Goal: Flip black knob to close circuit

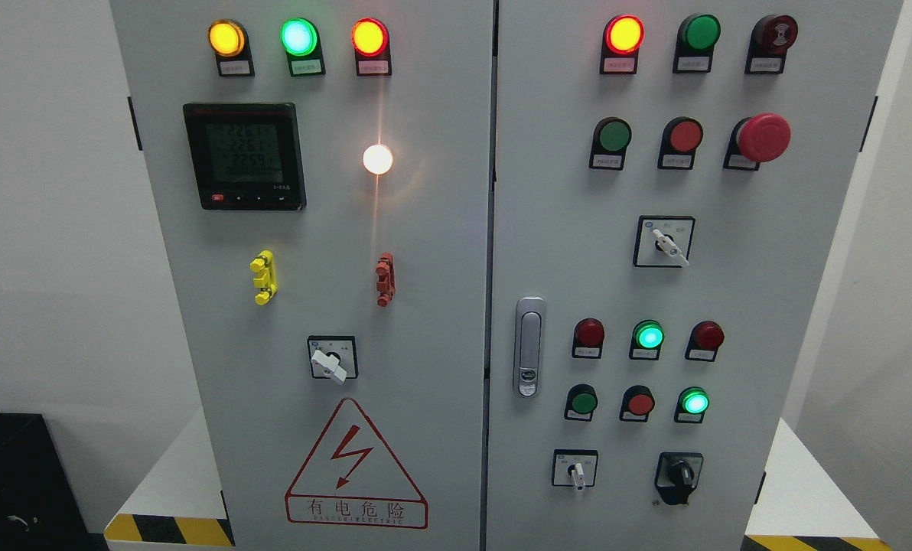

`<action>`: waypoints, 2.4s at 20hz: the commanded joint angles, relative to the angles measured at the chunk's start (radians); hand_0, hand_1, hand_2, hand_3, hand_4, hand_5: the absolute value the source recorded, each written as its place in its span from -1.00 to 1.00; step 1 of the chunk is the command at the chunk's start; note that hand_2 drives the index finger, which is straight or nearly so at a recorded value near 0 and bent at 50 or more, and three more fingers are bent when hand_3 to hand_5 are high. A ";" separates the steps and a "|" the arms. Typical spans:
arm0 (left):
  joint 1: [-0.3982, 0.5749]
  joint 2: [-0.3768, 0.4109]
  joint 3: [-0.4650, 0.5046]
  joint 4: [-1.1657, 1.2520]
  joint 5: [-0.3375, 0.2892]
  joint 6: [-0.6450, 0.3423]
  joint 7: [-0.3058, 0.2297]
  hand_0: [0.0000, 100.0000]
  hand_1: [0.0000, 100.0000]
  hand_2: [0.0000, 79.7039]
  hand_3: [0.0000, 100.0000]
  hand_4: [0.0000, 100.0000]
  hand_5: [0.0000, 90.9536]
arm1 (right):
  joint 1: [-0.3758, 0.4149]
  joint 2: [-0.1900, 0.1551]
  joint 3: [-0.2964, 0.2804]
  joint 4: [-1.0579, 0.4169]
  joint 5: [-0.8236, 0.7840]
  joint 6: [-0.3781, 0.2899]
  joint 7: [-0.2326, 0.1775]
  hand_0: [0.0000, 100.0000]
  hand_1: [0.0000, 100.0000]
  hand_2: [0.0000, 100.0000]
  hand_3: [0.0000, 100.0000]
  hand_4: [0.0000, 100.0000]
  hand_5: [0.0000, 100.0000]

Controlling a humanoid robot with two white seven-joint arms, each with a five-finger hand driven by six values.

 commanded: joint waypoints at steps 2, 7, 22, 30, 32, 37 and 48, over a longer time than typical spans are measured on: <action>0.000 0.000 0.000 0.000 0.000 0.000 0.001 -0.76 0.11 -1.00 -1.00 -1.00 -1.00 | 0.000 0.000 -0.018 0.000 0.034 -0.001 -0.003 -1.00 -1.00 -1.00 -1.00 -1.00 -1.00; 0.000 0.000 0.000 0.000 0.000 0.000 0.001 -0.76 0.11 -1.00 -1.00 -1.00 -1.00 | 0.005 0.002 -0.018 -0.026 0.034 -0.001 0.032 -1.00 -1.00 -1.00 -1.00 -1.00 -1.00; 0.000 0.000 0.000 0.000 0.000 0.000 0.001 -0.76 0.11 -1.00 -1.00 -1.00 -1.00 | 0.041 -0.021 -0.044 -0.593 0.371 0.058 0.085 -1.00 -0.97 -1.00 -0.96 -1.00 -1.00; 0.000 0.000 0.000 0.000 0.000 0.000 0.001 -0.76 0.11 -1.00 -1.00 -1.00 -1.00 | 0.041 -0.023 -0.136 -0.903 0.666 0.058 0.161 -1.00 -0.92 -0.45 -0.18 -0.34 -0.66; 0.000 0.000 0.000 0.000 0.000 0.000 0.001 -0.76 0.11 -1.00 -1.00 -1.00 -1.00 | 0.041 -0.024 -0.142 -0.968 0.719 0.056 0.166 -1.00 -0.91 -0.31 -0.02 -0.23 -0.54; 0.000 0.000 0.000 0.000 0.000 0.000 0.001 -0.76 0.11 -1.00 -1.00 -1.00 -1.00 | 0.040 -0.024 -0.162 -1.150 0.886 0.042 0.193 -1.00 -0.86 0.15 0.42 0.22 0.08; 0.000 0.000 0.000 0.000 0.000 0.000 0.001 -0.76 0.11 -1.00 -1.00 -1.00 -1.00 | 0.014 0.005 -0.182 -1.525 1.202 0.036 0.209 -1.00 -0.92 0.79 1.00 0.78 0.84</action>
